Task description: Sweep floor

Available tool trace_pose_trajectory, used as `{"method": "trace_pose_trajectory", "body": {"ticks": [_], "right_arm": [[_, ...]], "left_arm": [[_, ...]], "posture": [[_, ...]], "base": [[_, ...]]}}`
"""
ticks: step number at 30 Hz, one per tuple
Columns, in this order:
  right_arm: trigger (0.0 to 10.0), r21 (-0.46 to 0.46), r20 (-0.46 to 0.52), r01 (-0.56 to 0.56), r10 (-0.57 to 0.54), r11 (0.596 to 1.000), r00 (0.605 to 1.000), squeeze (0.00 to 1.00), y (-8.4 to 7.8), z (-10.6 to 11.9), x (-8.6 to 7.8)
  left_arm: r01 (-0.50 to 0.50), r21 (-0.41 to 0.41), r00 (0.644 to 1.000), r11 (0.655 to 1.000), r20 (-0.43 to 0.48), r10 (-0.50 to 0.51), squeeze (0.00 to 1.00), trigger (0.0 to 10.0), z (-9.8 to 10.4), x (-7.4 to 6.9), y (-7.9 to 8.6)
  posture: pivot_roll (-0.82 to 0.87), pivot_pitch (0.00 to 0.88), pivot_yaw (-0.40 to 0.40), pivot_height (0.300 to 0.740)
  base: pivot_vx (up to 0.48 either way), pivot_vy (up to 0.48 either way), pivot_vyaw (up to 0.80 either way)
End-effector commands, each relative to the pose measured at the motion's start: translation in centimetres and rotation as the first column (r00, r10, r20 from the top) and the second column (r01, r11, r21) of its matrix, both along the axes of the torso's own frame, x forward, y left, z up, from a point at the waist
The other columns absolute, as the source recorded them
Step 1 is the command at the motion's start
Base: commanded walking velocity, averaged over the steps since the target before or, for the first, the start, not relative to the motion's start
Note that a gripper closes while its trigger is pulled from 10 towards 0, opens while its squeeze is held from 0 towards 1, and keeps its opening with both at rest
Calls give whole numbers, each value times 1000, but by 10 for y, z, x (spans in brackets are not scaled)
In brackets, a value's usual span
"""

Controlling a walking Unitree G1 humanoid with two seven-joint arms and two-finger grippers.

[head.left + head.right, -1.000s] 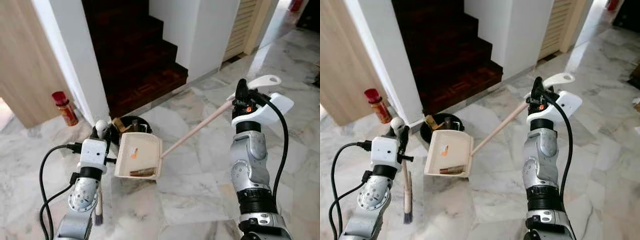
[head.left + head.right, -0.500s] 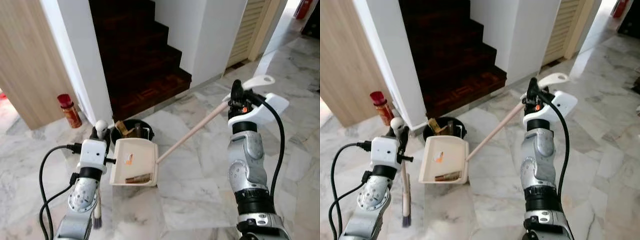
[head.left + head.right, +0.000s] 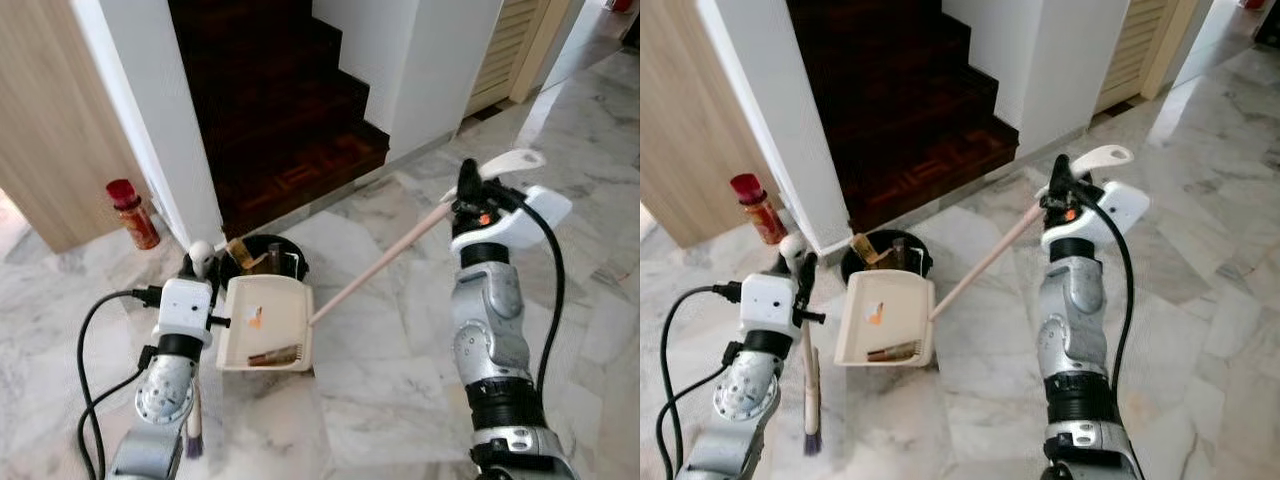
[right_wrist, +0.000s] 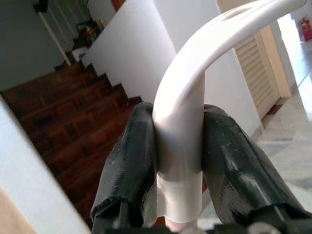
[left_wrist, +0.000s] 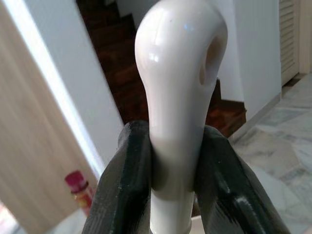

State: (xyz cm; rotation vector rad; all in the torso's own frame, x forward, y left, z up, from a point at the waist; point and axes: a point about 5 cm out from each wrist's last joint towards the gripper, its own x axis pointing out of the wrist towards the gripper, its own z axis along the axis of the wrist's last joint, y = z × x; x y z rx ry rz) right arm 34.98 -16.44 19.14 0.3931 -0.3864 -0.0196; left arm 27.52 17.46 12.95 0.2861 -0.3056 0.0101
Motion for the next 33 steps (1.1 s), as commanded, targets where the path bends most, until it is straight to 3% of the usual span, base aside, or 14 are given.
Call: {"method": "trace_pose_trajectory", "body": {"ticks": [1, 16, 33], "right_arm": [[10000, 24, 90, 18, -20, 1000, 996, 0, -5, 21, -2], [10000, 2, 144, -4, 3, 1000, 990, 0, -2, 36, -3], [10000, -5, 151, -32, 32, 999, 988, 0, 4, 39, -4]], "left_arm": [[16, 17, 999, 1000, 43, -17, 0, 10000, 7, 1, -4], [13, 14, 999, 1000, 50, -14, 0, 10000, 8, 2, -4], [6, 10, 999, 1000, 46, -7, 0, 10000, 6, 0, -4]], "posture": [[72, 0, -15, 740], [70, 2, -21, 740], [72, 12, -26, 740]], "base": [[296, 0, 0], [295, 0, 0], [296, 0, 706]]}}
